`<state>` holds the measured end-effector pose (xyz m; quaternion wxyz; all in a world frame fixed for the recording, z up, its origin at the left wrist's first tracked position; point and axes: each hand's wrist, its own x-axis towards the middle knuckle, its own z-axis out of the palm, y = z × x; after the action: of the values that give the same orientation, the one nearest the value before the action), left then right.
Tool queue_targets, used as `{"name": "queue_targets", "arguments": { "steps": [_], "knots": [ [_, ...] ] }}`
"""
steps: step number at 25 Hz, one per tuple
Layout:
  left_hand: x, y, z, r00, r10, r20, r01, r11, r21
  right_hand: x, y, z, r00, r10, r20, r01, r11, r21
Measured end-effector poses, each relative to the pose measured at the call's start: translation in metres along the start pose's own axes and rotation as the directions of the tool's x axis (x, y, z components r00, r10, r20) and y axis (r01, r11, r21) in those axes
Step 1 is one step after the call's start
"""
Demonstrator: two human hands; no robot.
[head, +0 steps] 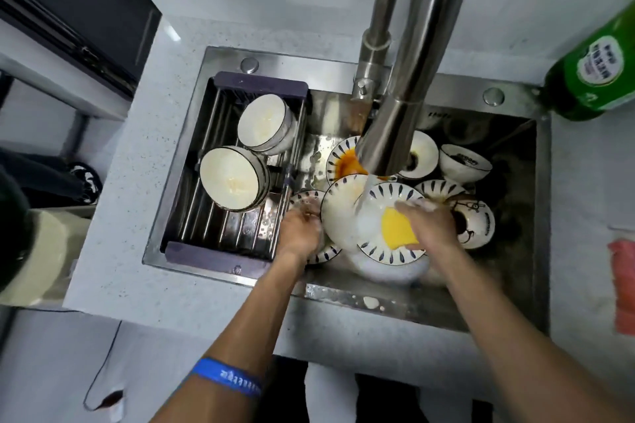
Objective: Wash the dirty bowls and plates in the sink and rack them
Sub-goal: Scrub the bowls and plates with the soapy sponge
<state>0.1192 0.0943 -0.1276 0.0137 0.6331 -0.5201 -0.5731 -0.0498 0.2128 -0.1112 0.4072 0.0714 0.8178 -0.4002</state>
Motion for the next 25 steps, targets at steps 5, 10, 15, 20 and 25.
{"name": "queue_targets", "arguments": {
  "steps": [5,10,15,20,25],
  "knots": [
    [0.024,-0.038,0.022,0.998,-0.044,0.052,-0.011,0.655,0.756,-0.006,0.070,0.031,0.996,0.091,0.022,-0.089,0.994,-0.070],
    [0.036,-0.045,0.023,0.998,0.010,-0.058,0.030,0.757,0.653,-0.006,0.085,0.018,0.995,0.082,0.060,-0.079,0.996,-0.041],
    [0.014,-0.035,0.010,0.996,0.092,0.000,-0.077,0.823,0.563,-0.020,0.068,0.023,0.997,0.051,0.051,-0.051,0.999,-0.002],
    [-0.017,-0.028,0.014,0.986,0.099,0.133,-0.124,0.973,0.192,-0.027,0.065,0.005,0.980,0.194,0.031,-0.197,0.964,0.178],
    [-0.023,-0.017,0.000,0.893,0.064,0.444,-0.030,0.996,-0.085,-0.036,0.063,0.003,0.967,0.256,0.016,-0.253,0.941,0.225]
  ]
}}
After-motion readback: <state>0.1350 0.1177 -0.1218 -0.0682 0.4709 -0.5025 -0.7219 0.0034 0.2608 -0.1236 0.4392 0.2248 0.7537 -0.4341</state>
